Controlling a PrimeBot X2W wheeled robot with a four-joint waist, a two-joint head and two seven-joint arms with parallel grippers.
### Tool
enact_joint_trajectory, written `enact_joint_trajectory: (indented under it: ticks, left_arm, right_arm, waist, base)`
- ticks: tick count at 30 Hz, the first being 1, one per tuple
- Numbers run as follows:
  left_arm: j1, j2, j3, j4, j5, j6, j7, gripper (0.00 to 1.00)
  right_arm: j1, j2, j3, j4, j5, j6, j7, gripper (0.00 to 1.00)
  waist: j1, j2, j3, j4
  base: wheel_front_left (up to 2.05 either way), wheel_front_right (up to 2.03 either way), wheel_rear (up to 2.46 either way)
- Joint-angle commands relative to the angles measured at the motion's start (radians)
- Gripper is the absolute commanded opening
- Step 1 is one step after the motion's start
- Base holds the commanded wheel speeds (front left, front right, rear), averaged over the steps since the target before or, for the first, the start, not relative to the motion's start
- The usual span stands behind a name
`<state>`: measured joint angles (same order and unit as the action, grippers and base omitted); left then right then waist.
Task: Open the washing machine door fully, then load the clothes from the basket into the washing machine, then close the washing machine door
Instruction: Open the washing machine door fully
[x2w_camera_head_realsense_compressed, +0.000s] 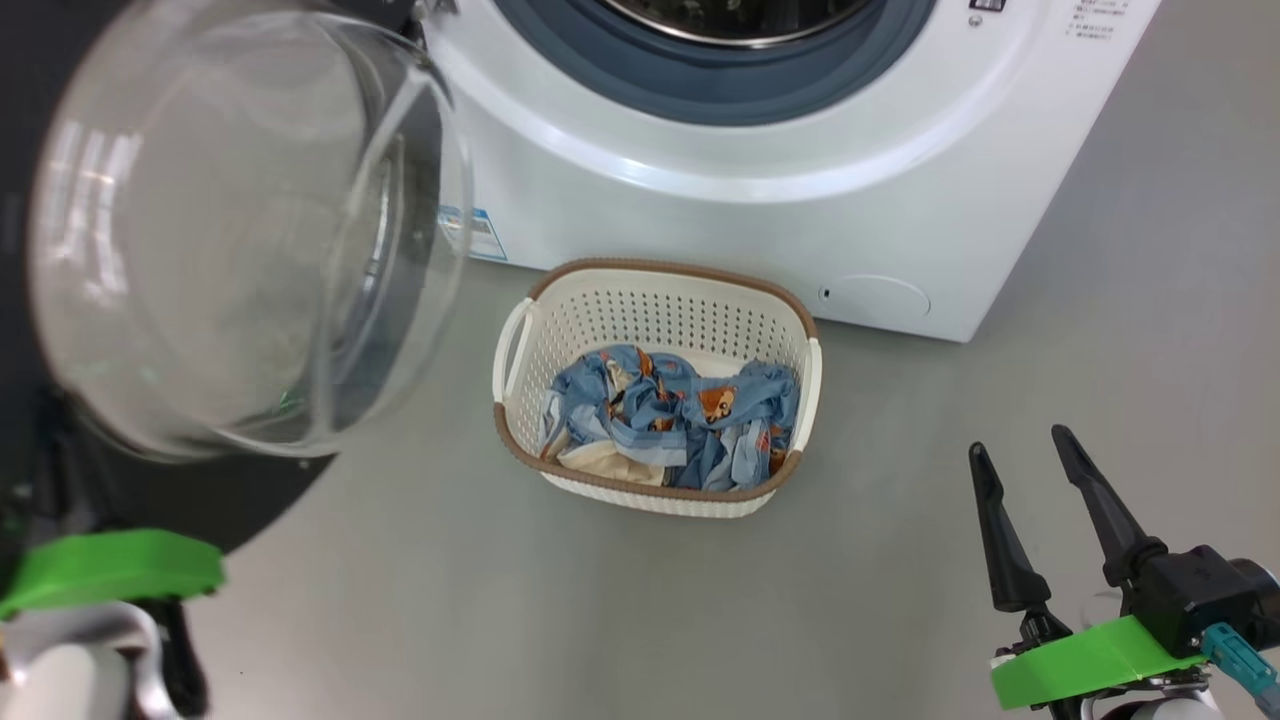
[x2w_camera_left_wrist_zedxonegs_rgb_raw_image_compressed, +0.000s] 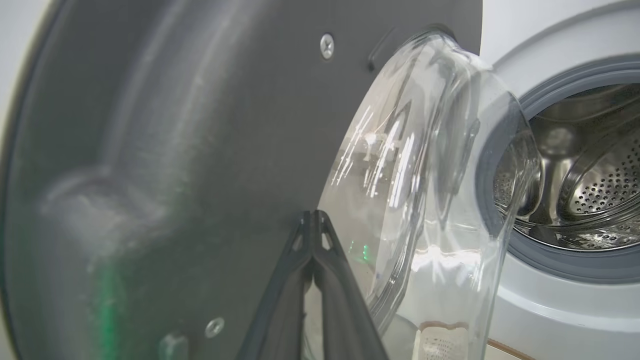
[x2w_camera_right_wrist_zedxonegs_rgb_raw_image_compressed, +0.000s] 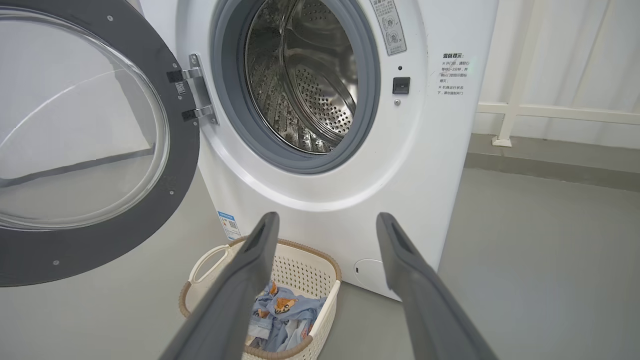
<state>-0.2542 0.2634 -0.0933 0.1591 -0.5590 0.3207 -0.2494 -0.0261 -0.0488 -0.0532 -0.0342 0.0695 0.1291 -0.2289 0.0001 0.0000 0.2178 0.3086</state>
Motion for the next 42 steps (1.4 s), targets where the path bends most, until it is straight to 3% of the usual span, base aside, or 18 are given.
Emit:
enact_joint_trajectory:
  ticks: [1, 15, 25, 32, 42]
  left_arm:
    - [-0.048, 0.057, 0.068, 0.003, -0.011, -0.001, -0.008, 0.00]
    - [-0.200, 0.091, 0.284, 0.227, -0.008, -0.124, -0.012, 0.00]
    - [-0.268, 0.085, 0.363, 0.327, 0.070, -0.200, -0.012, 0.00]
    - [-0.250, 0.044, 0.409, 0.309, 0.131, -0.238, -0.012, 0.00]
    - [-0.126, -0.061, 0.459, 0.166, 0.217, -0.268, -0.012, 0.00]
  right_arm:
    - [-0.030, -0.001, 0.020, -0.030, -0.005, 0.002, 0.002, 1.00]
    - [-0.065, -0.001, 0.008, -0.048, -0.024, 0.002, 0.007, 1.00]
    - [-0.078, -0.001, 0.015, -0.040, -0.027, 0.002, 0.004, 1.00]
    - [-0.077, -0.001, 0.015, -0.031, -0.021, 0.002, -0.002, 1.00]
    - [-0.059, -0.001, 0.011, -0.024, -0.015, 0.002, -0.007, 1.00]
  waist:
    - [0.0000, 0.0000, 0.014, -0.004]
    - [0.0000, 0.0000, 0.085, -0.010]
    - [0.0000, 0.0000, 0.097, -0.018]
    - [0.0000, 0.0000, 0.093, -0.021]
    - [0.0000, 0.0000, 0.060, -0.017]
  base:
    - [0.00, 0.00, 0.00]
    - [0.00, 0.00, 0.00]
    - [0.00, 0.00, 0.00]
    - [0.00, 0.00, 0.00]
    - [0.00, 0.00, 0.00]
